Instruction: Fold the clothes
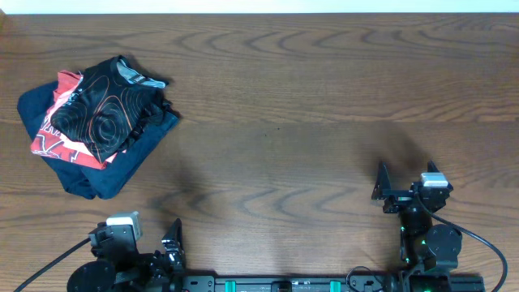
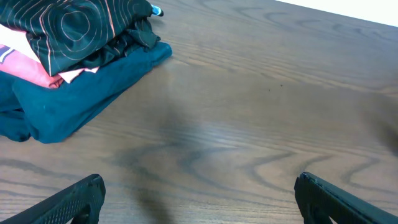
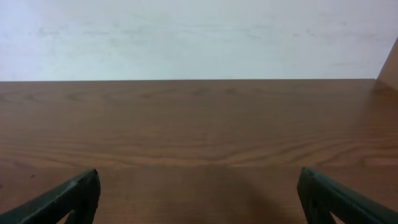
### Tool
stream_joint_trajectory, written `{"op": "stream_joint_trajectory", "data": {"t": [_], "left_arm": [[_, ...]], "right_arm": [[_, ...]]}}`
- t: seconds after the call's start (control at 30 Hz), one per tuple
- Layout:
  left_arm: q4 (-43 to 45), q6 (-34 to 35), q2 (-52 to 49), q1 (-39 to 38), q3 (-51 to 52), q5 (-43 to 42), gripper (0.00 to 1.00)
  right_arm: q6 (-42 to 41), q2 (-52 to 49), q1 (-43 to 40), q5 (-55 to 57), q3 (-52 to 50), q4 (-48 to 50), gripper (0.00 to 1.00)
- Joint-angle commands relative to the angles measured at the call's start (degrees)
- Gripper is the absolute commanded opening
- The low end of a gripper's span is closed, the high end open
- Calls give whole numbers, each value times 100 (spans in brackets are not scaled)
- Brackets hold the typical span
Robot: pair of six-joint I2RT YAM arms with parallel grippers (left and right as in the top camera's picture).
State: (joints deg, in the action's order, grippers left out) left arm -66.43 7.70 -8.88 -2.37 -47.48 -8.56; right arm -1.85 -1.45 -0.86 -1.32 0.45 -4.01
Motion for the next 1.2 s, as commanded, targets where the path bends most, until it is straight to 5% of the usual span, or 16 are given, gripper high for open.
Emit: {"op": "stream_joint_trajectory", "data": {"t": [0.0, 0.23, 0.43, 0.83, 1.17], "left_arm": [[0, 50, 17, -28, 13, 50, 98], [898, -420, 181, 173, 369, 199, 98], [2317, -949, 850, 271, 1836, 243, 98], [7001, -914, 876, 302, 4719, 472, 98], [6271, -920, 855, 299, 4725, 498, 98]], "right_arm": [[109, 4, 55, -20, -9, -24, 99], [109, 4, 55, -20, -9, -24, 99], [109, 4, 55, -20, -9, -24, 99], [109, 4, 55, -20, -9, -24, 99], [109, 4, 55, -20, -9, -24, 99]]}}
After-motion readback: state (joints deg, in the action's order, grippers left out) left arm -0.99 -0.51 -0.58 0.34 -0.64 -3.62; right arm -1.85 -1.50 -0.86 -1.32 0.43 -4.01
